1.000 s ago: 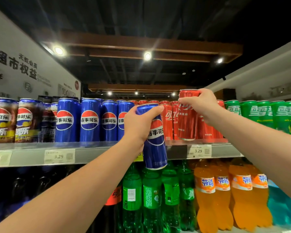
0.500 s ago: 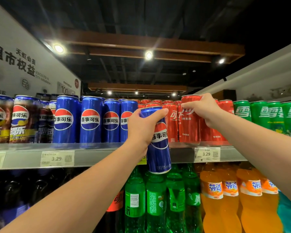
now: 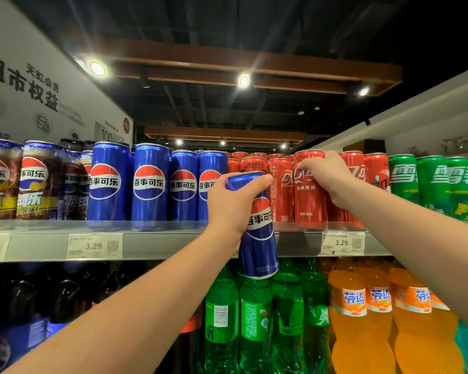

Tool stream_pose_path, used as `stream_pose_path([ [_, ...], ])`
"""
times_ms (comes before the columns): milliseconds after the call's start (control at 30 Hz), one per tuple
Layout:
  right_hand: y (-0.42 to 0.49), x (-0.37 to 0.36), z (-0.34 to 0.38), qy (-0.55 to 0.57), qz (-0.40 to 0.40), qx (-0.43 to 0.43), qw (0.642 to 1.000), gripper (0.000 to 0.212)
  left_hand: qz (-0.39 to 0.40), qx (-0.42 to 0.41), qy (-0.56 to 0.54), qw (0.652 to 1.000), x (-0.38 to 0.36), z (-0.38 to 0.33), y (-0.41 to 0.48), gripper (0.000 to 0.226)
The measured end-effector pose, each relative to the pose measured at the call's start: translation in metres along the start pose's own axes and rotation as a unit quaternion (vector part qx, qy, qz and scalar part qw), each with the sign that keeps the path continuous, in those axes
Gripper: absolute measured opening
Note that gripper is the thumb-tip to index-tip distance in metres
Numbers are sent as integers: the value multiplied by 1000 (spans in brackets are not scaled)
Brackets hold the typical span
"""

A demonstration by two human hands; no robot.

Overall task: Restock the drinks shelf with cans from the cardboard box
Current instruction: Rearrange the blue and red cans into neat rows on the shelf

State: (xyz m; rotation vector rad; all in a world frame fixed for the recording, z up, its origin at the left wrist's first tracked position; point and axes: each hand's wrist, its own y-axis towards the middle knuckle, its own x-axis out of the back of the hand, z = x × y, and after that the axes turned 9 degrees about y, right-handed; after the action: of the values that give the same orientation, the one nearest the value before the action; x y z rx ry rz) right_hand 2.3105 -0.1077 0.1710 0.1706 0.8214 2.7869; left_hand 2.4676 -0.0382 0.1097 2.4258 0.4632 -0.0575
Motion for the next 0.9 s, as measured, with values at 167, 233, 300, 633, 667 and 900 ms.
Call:
stream_pose_path([
  [167,-5,-4,-7,-15,-24,23,999,79,-5,-3,-2,1000,1,3,1,38],
  [233,-5,-3,-8,-8,-27,24,999,75,-6,-4,1,1000,1,4,2,39],
  [300,-6,-4,-8,-5,-22,23,999,71,-8,-8,8,1000,0,5,3,40],
  [633,-12,-5,-13,17,-20,24,999,64,-18,6,20,1000,-3,5,6,43],
  [667,-14,-6,-14,15,-28,26,999,65,-20,8,21,1000,-3,4,6,44],
  [900,-42,1,-14,72,-88,153,982,35,-21,-1,22,1000,-2,-11,8,45],
])
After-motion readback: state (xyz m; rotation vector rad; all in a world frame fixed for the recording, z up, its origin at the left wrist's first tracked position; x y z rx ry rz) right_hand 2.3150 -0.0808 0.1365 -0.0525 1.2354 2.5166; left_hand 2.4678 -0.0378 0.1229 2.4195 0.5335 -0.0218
